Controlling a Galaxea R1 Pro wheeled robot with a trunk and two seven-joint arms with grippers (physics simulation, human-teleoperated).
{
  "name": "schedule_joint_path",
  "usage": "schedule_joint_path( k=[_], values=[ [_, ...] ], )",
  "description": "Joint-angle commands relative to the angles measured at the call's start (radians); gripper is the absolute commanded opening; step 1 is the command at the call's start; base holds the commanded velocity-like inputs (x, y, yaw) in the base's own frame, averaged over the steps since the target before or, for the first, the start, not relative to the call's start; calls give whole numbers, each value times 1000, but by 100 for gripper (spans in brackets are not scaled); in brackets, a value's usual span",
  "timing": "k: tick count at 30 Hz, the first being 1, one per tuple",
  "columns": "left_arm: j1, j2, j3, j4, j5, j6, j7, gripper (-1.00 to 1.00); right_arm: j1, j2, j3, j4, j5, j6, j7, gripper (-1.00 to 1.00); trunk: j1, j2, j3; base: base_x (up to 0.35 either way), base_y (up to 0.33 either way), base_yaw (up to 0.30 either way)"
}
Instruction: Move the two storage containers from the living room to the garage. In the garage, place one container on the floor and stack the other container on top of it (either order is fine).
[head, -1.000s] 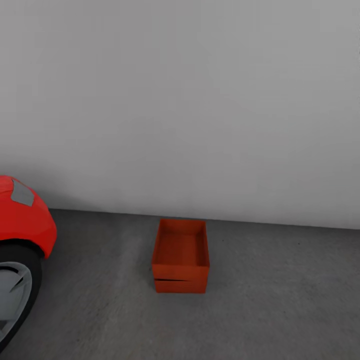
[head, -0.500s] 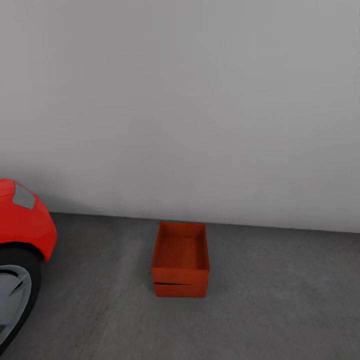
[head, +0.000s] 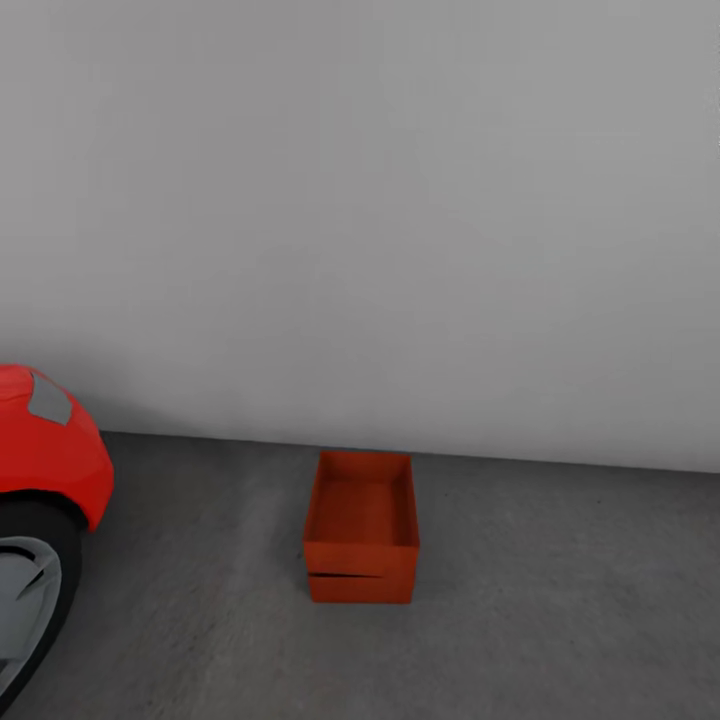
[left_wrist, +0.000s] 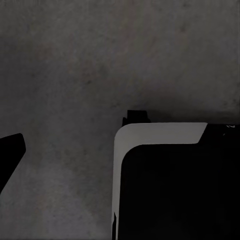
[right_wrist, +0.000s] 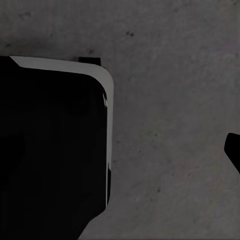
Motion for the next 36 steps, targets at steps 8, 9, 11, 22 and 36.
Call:
schedule_joint_path(
  k=[8, 9, 11, 22, 36],
  values=[
    [-1, 0, -9, 1, 12, -3, -2, 100, 2, 3, 12, 3, -4, -8, -1, 100, 0, -1, 12, 0, 0, 0],
    [-1, 0, -9, 1, 12, -3, -2, 100, 2, 6, 12, 3, -4, -8, -1, 100, 0, -1, 14, 0, 0, 0],
    [-1, 0, -9, 1, 12, -3, -2, 100, 2, 11, 12, 3, -4, -9, -1, 100, 0, -1, 17, 0, 0, 0],
    [-1, 0, -9, 1, 12, -3, -2, 100, 2, 14, 11, 3, -5, -6, 0, 100, 0, -1, 35, 0, 0, 0],
    [-1, 0, -9, 1, 11, -3, -2, 100, 2, 16, 12, 3, -5, -10, 0, 100, 0, -1, 58, 0, 0, 0]
  ],
)
